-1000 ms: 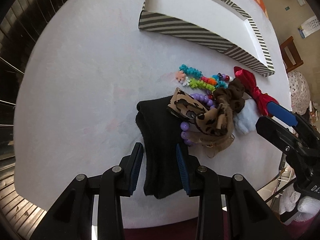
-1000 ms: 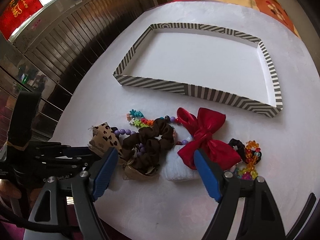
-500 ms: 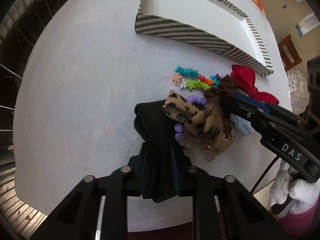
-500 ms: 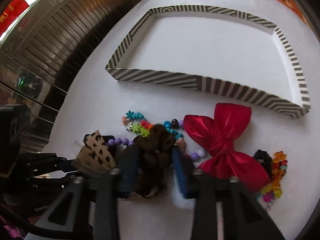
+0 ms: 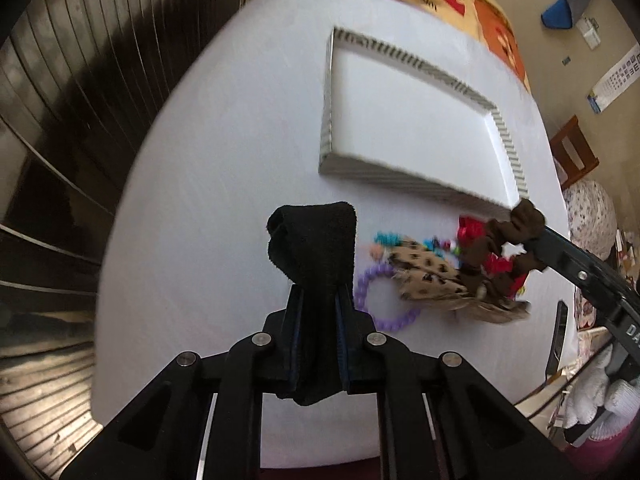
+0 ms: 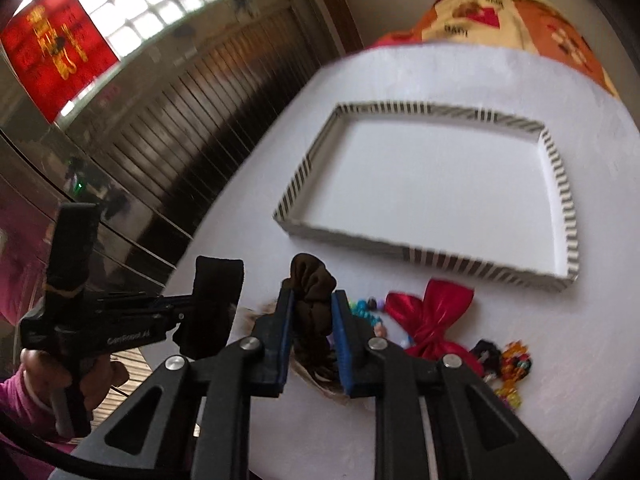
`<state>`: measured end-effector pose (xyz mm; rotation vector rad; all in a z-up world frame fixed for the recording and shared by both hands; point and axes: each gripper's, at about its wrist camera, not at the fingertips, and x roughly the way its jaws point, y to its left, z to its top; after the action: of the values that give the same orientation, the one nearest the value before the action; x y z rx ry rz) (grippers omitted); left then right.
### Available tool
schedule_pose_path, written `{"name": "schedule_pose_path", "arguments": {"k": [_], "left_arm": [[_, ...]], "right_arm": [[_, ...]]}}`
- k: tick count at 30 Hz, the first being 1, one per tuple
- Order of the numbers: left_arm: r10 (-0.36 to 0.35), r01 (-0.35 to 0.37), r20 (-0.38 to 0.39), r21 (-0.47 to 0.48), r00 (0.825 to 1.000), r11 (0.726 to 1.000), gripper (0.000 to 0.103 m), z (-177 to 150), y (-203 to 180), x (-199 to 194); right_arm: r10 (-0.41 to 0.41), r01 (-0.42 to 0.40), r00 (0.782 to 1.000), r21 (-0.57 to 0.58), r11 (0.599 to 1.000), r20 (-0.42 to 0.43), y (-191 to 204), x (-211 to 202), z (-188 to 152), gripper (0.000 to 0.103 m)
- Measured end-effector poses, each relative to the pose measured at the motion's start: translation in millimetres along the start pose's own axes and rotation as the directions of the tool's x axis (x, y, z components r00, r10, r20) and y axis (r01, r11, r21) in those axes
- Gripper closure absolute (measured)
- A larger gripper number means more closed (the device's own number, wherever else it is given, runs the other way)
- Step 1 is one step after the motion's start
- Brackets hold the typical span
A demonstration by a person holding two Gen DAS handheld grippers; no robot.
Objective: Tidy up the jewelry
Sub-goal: 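Carry both held items into the striped tray and open both grippers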
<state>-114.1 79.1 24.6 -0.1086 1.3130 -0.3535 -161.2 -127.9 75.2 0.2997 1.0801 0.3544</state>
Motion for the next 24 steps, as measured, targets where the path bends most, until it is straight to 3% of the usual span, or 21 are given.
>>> {"name": "schedule_pose_path", "arguments": {"k": [6, 14, 19, 24], "left_arm": [[0.001, -0.002, 0.050, 0.036, 0.999, 0.999, 0.103, 29.0, -13.8, -11.1], [0.010, -0.021, 0.115, 0.102, 0.993, 0.995, 0.103, 88.6, -55.8, -3.7], [0.053, -0.064, 0.109, 0.104, 0.993, 0.993, 0.103, 124.7, -74.4, 26.8], [0.111, -0.116, 0.065, 0.086, 0.992, 0.990, 0.103, 146.8, -80.7, 67.2]], "right_arm": [[-0.001, 0.001, 0.997, -0.008, 1.000, 0.071, -7.0, -27.9, 26.1, 0.083], [-0.095, 0.089, 0.983, 0.040, 0.995, 0.158, -49.2, -50.9, 72.2, 0.083], [-0.131, 0.113, 0.982, 0.125, 0.986, 0.140, -94.0, -38.1, 92.4, 0.083], [-0.122, 0.099, 0.988, 0.227, 0.969, 0.090, -139.1, -9.4, 91.0, 0.083]]}}
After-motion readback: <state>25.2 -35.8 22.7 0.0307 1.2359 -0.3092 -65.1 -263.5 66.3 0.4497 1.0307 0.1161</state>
